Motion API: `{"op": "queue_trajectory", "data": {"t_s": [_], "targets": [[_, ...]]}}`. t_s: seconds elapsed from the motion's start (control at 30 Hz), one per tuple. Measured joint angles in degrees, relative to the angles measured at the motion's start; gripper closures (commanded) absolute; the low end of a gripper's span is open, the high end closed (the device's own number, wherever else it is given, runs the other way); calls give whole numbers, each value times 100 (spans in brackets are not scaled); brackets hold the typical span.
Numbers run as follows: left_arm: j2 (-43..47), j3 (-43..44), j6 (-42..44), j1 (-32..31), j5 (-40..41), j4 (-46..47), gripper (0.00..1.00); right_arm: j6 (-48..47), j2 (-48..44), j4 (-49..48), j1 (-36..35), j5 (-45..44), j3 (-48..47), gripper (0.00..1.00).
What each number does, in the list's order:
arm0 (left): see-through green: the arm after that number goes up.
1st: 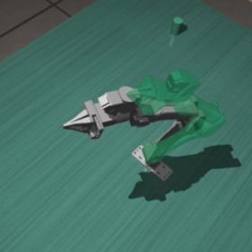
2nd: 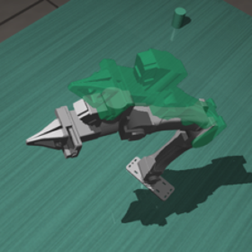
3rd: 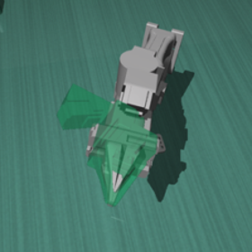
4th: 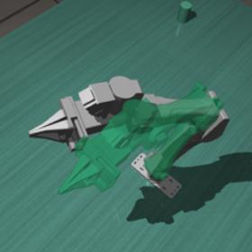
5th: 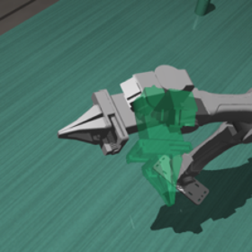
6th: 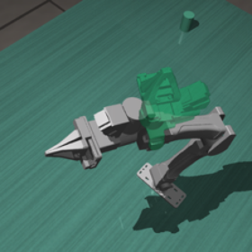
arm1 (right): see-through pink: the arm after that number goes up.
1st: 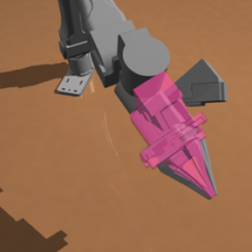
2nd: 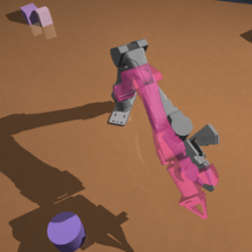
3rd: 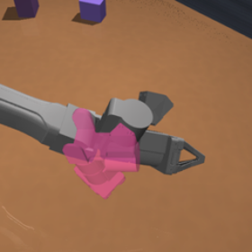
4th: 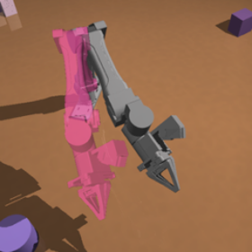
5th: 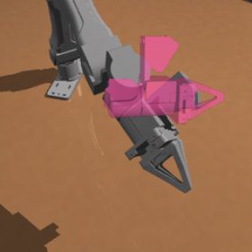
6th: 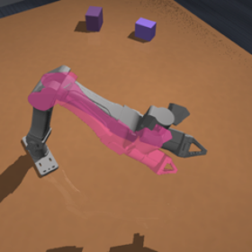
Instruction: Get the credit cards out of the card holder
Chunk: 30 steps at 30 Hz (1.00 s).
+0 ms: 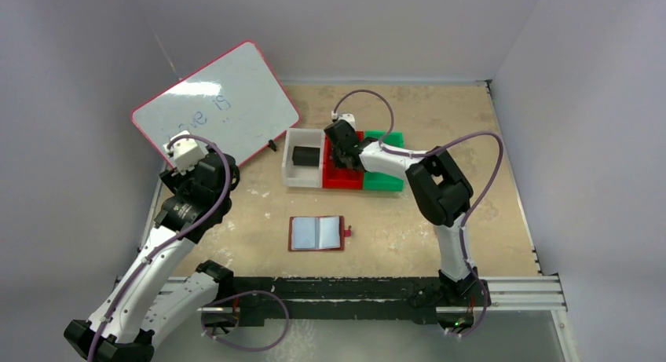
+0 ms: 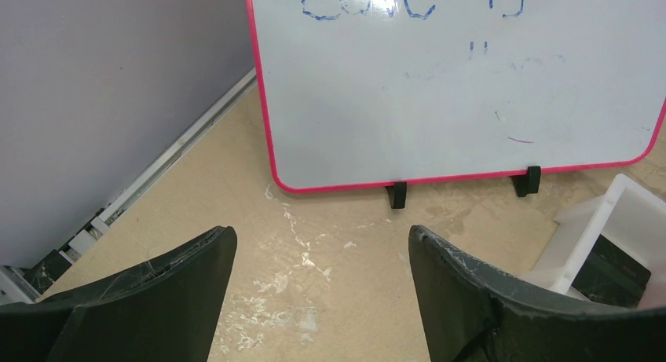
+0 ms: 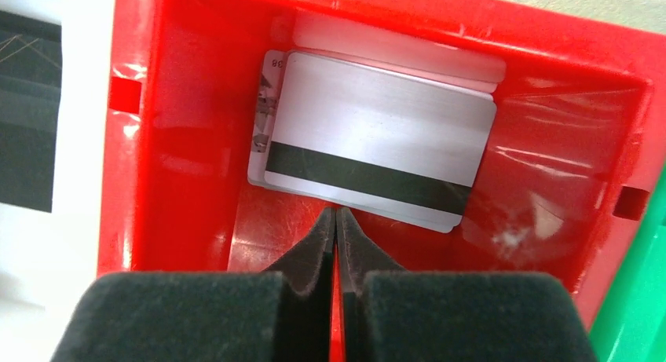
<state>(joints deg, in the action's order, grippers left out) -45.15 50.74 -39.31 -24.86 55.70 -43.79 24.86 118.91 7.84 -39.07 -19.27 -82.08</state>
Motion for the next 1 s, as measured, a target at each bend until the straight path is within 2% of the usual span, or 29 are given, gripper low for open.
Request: {"op": "queue_trajectory", "data": {"t_s": [0.53,0.67,0.73,0.8,0.9,1.0], "targets": [[-17,0,13,0,-4,0,20,0,146,24,-2,-540,-166,96],[-39,0,13,0,-13,0,20,-33,140,15,-2,-566,-157,93],[-39,0,13,0,-24,0,20,-68,48,-98,-2,-509,-42,87],[-39,0,15,0,-33,0,20,-129,-245,-249,-13,-391,271,74],[-39,0,15,0,-44,0,20,-197,-940,-424,-39,-223,789,68],[-39,0,13,0,-44,0,20,-170,-1644,-584,-52,-186,1045,55]]}}
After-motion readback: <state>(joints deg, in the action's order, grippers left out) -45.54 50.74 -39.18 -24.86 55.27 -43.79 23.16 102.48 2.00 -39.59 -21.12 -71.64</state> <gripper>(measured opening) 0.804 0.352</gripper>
